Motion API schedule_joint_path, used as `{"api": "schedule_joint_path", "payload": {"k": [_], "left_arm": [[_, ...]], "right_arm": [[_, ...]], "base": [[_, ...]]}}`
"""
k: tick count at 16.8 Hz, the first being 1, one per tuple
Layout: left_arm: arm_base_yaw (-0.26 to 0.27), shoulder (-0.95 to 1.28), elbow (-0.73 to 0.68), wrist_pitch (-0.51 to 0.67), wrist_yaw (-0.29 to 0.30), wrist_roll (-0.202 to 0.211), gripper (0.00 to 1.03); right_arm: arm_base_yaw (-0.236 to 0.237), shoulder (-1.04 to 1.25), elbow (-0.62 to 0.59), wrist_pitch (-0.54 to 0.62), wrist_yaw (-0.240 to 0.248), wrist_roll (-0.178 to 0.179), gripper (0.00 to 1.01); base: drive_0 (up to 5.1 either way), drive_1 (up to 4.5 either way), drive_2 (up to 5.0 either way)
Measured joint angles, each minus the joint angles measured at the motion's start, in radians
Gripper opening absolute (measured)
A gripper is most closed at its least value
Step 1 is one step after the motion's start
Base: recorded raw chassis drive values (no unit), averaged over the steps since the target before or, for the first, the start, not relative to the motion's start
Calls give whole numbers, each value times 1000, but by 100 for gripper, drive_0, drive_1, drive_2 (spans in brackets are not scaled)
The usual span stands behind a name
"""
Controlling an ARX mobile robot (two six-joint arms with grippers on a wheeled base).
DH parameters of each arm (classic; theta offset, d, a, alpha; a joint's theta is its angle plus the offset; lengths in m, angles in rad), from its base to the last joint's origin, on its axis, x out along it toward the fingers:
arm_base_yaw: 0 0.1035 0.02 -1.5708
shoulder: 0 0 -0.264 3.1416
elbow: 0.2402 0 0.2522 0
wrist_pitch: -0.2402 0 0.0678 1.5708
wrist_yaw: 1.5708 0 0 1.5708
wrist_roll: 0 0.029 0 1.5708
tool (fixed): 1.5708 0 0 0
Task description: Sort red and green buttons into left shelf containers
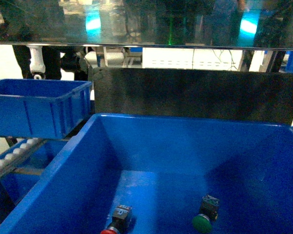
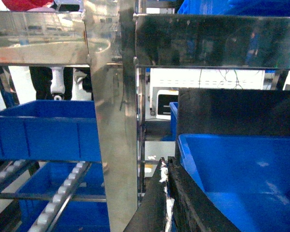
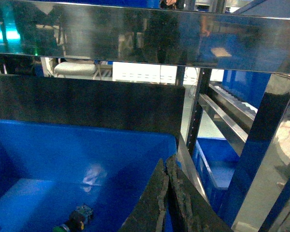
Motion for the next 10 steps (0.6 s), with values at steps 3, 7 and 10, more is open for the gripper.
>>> {"api": "schedule_joint_path", "payload": {"k": [3,7,10], "left_arm": [[0,0,0,-4,1,0,2],[0,0,0,-4,1,0,42],[0,0,0,-4,1,0,84]], "right_arm": [[0,0,0,0,0,0,10],[0,0,0,0,0,0,57],[0,0,0,0,0,0,99]], "base": [[0,0,0],[0,0,0],[0,0,0]]}}
